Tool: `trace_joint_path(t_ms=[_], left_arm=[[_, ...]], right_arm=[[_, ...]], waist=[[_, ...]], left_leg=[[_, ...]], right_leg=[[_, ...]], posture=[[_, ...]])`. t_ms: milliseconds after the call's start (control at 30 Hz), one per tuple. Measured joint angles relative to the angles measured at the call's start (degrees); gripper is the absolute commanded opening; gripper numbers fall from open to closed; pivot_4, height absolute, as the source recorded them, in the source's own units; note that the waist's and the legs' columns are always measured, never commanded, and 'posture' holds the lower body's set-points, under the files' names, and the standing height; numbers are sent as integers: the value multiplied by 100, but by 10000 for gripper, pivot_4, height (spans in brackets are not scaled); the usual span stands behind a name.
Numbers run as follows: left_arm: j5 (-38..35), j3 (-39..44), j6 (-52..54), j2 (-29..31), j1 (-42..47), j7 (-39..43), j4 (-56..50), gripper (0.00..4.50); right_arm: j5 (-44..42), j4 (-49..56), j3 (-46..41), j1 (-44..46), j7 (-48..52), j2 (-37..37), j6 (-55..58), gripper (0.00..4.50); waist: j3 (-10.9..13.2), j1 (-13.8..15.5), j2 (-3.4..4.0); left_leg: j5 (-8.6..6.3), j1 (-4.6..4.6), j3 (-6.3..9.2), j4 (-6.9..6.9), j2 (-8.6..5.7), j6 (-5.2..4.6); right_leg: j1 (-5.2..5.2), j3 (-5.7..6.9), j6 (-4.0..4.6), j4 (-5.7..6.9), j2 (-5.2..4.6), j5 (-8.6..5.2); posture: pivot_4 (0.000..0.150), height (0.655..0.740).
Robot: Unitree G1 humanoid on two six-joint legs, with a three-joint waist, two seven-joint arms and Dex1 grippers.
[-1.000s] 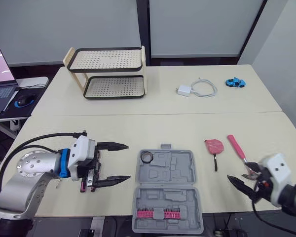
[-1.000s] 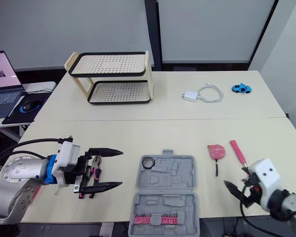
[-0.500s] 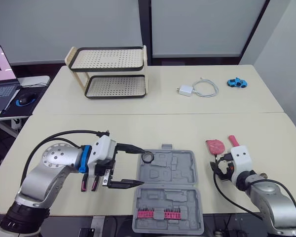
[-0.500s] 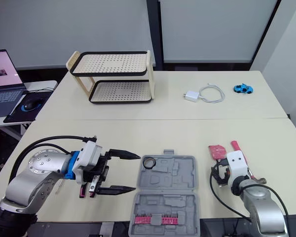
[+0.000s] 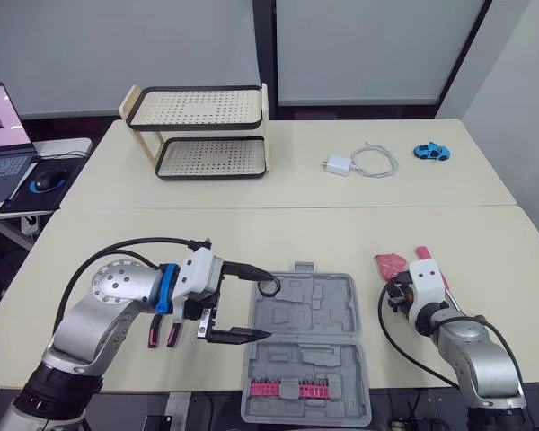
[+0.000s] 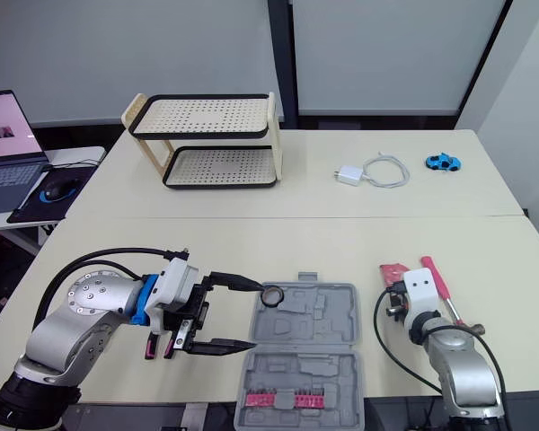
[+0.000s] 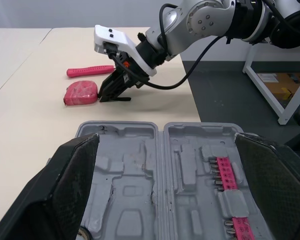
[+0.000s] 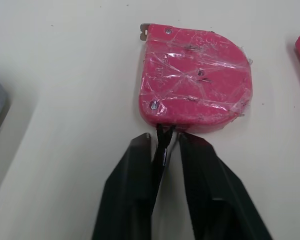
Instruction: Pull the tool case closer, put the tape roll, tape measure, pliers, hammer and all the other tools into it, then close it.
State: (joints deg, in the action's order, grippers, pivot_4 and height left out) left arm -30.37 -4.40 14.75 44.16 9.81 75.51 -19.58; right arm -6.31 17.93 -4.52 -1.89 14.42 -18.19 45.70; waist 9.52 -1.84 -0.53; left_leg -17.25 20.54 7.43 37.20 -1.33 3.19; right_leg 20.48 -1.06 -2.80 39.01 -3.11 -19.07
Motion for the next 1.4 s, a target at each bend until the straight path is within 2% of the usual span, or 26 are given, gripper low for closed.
trace_joint_path(t_ms=[267, 567, 900, 1400], left_arm=[[18, 0, -17, 11, -61, 41, 13, 45000], [120, -23, -134, 191, -350, 358, 7, 45000], [139, -62, -164, 192, -465, 438, -31, 45000], [131, -127, -107, 190, -517, 378, -228, 45000]], right_arm=[[-173, 347, -146, -351, -71, 70, 189, 295], [-602, 1301, -504, -1205, 2, 71, 811, 295], [-1031, 2337, -354, -2249, 236, -89, 1366, 295], [-1333, 2847, -313, -2896, 329, -322, 1667, 295]], waist=[[-2, 6, 1], [-3, 8, 4], [-5, 5, 7], [-6, 7, 6]], left_leg=[[0, 3, 10, -4, 1, 0], [0, 3, 12, -5, 2, 0], [0, 2, 12, -7, 3, -1], [-1, 3, 11, -8, 3, -1]], right_leg=[[0, 6, 0, -1, -1, 0], [0, 6, 0, -1, 0, 0], [0, 6, 0, -3, 1, -1], [0, 5, -1, -5, 0, -1]], posture=[[1500, 7400], [1500, 7400], [1500, 7400], [1500, 7400]])
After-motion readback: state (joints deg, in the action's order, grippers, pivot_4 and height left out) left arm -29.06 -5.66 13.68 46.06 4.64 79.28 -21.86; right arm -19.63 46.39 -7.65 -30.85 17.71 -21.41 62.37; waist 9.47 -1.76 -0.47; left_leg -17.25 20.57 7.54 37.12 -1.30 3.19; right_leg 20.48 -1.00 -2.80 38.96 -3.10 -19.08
